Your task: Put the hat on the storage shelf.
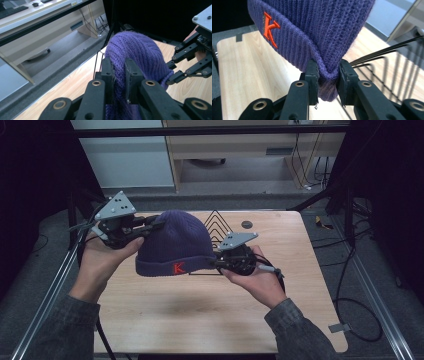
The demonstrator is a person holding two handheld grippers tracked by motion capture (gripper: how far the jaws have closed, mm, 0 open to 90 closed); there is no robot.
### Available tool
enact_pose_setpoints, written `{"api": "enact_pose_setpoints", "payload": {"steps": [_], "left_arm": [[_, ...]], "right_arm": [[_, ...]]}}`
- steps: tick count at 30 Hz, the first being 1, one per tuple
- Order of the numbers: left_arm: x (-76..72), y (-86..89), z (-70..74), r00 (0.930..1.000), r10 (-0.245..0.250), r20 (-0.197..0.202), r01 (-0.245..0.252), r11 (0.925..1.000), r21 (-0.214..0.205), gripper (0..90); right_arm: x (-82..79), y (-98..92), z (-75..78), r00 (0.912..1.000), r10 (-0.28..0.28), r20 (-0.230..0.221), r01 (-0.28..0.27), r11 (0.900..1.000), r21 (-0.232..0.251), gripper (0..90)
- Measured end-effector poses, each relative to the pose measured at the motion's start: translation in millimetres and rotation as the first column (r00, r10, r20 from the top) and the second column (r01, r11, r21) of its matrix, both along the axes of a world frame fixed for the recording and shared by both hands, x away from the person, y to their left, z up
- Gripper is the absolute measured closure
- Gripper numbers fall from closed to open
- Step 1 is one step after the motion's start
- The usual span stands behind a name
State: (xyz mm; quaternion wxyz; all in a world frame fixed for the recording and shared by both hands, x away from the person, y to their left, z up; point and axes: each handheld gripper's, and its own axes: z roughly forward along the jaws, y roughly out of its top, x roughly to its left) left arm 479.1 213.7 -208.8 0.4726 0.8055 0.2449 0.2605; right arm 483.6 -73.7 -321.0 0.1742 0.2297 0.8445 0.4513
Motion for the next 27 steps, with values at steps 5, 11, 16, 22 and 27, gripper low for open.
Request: {"api": "enact_pose_setpoints", "payload": {"steps": [5, 11, 16, 22, 27], "left_arm": [[6.8, -7.4, 8.6, 1.0, 0.0, 0.009, 0.0, 1.0, 0.001, 79.6], [15.5, -16.6, 10.5, 0.9998, 0.012, 0.013, -0.012, 0.9999, 0.008, 79.6], [22.5, -25.3, 17.1, 0.9997, 0.01, 0.021, -0.01, 0.9999, -0.001, 79.6], [34.6, -35.9, 26.6, 0.9994, 0.013, 0.032, -0.013, 0.9999, -0.011, 79.5], [44.1, -40.3, 26.7, 0.9996, 0.019, 0.021, -0.018, 0.998, -0.061, 79.5]], "right_arm": [[5.3, -10.9, 12.2, 0.9997, -0.021, 0.009, 0.021, 0.9996, 0.018, 72.9], [6.8, -15.4, 14.1, 0.9995, -0.029, 0.012, 0.029, 0.9995, 0.013, 72.9], [9.9, -20.4, 19.0, 0.9989, -0.042, 0.019, 0.042, 0.9991, 0.011, 73.0], [17.6, -31.1, 29.2, 0.9972, -0.065, 0.035, 0.065, 0.9977, 0.021, 73.0], [26.5, -39.9, 34.1, 0.995, -0.092, 0.039, 0.091, 0.9954, 0.033, 73.0]]}}
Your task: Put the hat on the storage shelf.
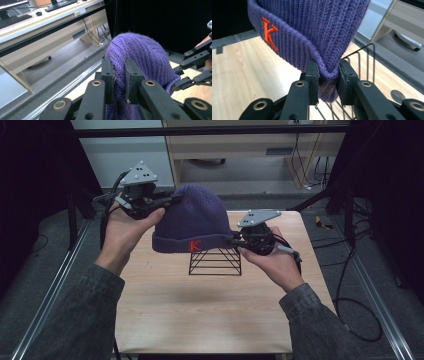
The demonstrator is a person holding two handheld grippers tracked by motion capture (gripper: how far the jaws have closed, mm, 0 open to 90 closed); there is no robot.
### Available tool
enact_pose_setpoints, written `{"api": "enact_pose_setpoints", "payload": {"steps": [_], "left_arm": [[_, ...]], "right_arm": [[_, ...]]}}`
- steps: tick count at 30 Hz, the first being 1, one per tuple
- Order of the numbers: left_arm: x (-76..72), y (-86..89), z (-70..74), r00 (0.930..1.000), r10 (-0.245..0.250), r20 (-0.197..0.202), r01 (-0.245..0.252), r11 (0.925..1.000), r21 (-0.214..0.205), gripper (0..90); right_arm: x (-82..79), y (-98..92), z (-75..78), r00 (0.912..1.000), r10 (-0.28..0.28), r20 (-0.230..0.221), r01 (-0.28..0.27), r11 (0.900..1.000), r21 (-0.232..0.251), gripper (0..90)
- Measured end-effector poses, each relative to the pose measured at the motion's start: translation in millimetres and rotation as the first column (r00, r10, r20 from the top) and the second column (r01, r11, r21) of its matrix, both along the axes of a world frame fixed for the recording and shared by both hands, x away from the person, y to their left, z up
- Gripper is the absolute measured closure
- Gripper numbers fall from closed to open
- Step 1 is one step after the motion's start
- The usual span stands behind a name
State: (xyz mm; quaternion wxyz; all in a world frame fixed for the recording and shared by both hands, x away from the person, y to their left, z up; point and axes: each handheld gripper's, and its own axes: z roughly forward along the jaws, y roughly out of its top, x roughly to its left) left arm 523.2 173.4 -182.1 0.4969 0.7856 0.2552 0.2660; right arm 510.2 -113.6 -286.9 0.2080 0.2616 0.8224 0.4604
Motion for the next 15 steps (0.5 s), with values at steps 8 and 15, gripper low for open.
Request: {"api": "enact_pose_setpoints", "payload": {"steps": [8, 15], "left_arm": [[12.7, -11.8, 4.1, 0.9999, 0.008, 0.012, -0.008, 0.9995, -0.032, 79.5], [24.2, -24.1, 4.7, 0.9998, 0.006, 0.017, -0.006, 0.9992, -0.041, 79.5]], "right_arm": [[11.4, -10.4, 7.2, 0.999, -0.042, 0.017, 0.042, 0.9991, 0.008, 73.2], [21.5, -19.8, 8.8, 0.9967, -0.078, 0.022, 0.078, 0.9969, 0.01, 73.2]]}}
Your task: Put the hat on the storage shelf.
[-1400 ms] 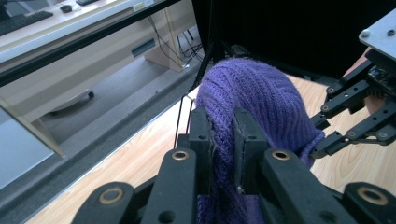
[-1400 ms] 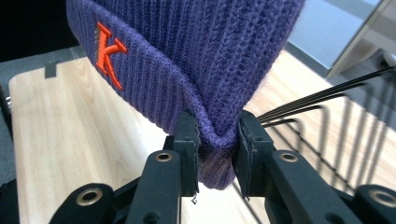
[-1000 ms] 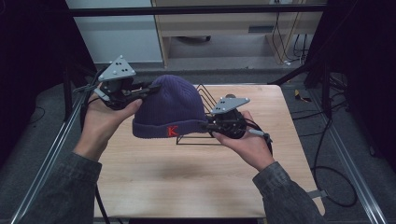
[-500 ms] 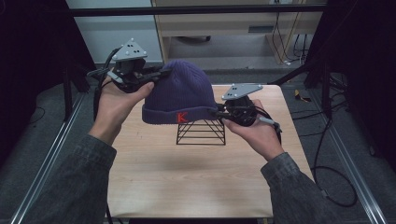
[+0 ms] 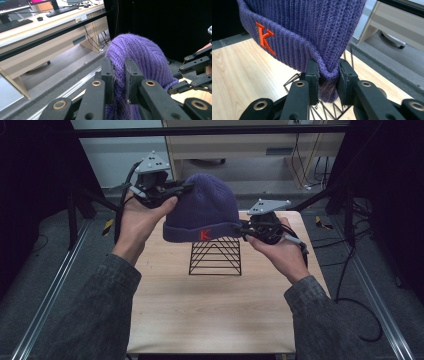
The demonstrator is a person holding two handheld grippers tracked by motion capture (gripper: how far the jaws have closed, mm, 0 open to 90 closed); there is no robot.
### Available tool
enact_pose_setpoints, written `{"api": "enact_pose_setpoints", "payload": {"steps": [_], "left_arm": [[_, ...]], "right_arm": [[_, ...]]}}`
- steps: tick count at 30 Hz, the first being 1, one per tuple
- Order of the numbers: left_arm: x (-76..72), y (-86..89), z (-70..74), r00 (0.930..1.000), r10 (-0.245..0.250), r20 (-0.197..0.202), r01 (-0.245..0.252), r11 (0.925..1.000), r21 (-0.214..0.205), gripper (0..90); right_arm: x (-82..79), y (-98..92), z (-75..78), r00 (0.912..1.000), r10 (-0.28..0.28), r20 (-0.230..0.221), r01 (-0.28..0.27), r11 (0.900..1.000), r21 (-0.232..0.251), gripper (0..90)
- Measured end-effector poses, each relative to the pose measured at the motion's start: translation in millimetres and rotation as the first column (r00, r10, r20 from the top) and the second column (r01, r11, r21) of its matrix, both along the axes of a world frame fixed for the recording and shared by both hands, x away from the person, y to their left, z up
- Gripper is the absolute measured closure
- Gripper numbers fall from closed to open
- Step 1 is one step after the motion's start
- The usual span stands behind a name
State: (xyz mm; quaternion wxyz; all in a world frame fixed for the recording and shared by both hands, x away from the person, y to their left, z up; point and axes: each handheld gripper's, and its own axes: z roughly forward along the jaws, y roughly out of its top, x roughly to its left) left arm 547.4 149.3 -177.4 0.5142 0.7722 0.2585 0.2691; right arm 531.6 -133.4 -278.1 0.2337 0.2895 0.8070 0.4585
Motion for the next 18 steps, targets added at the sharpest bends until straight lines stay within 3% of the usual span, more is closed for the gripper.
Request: {"api": "enact_pose_setpoints", "payload": {"steps": [8, 13, 18], "left_arm": [[13.6, -13.2, -5.8, 1.0, -0.003, -0.002, 0.003, 0.9997, 0.024, 79.3], [36.4, -20.3, -20.6, 0.9997, 0.001, -0.026, 0.0, 0.9999, 0.012, 79.3], [45.2, -26.8, -30.4, 0.9991, -0.007, -0.041, 0.008, 0.9999, 0.013, 79.3]], "right_arm": [[15.7, -4.6, -5.3, 0.9992, -0.037, -0.01, 0.037, 0.9992, -0.013, 73.2], [31.6, -3.9, -20.2, 0.9978, -0.059, -0.029, 0.059, 0.9981, -0.019, 73.2], [36.7, -6.2, -28.4, 0.9968, -0.067, -0.044, 0.065, 0.9973, -0.033, 73.2]]}}
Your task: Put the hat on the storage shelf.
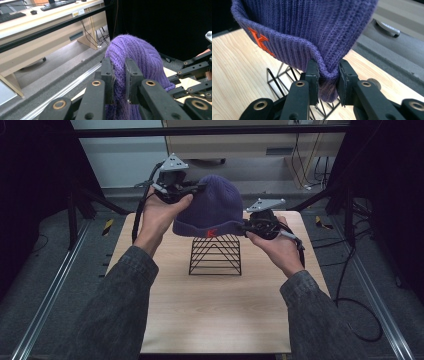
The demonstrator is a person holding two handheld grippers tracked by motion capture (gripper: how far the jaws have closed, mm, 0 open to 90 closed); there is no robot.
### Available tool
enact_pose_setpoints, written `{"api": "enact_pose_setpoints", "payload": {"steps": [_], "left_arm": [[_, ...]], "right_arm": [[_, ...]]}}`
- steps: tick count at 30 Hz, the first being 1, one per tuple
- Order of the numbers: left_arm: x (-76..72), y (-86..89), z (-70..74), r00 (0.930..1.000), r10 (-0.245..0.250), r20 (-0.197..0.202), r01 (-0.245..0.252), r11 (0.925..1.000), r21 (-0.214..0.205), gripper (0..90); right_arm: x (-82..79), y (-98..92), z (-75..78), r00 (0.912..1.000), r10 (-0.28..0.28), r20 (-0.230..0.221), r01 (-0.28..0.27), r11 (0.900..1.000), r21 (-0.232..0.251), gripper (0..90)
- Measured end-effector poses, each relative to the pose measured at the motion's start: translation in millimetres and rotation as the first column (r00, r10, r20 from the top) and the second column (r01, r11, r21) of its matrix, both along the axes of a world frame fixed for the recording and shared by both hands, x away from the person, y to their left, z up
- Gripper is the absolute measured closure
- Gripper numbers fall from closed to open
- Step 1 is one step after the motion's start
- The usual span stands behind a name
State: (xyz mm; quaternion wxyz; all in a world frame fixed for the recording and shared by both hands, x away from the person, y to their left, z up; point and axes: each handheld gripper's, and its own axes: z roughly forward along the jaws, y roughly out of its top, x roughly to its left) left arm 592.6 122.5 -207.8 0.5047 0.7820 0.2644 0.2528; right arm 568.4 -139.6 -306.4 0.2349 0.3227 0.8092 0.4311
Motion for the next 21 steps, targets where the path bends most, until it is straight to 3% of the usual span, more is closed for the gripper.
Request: {"api": "enact_pose_setpoints", "payload": {"steps": [8, 12, 21], "left_arm": [[1.8, -7.6, -7.8, 1.0, 0.005, -0.009, -0.005, 1.0, 0.008, 79.3], [1.0, -6.5, -4.7, 0.9999, 0.012, -0.005, -0.012, 0.9999, 0.003, 79.3], [7.9, -6.2, -22.2, 0.9994, 0.022, -0.027, -0.021, 0.9995, 0.023, 79.2]], "right_arm": [[-4.3, -10.7, -7.9, 0.9998, -0.006, -0.02, 0.007, 0.9997, 0.022, 73.3], [-7.7, -16.7, -3.3, 0.9997, -0.003, -0.024, 0.004, 0.999, 0.044, 73.3], [-7.1, -12.0, -14.3, 0.9989, -0.004, -0.046, 0.004, 1.0, 0.001, 73.3]]}}
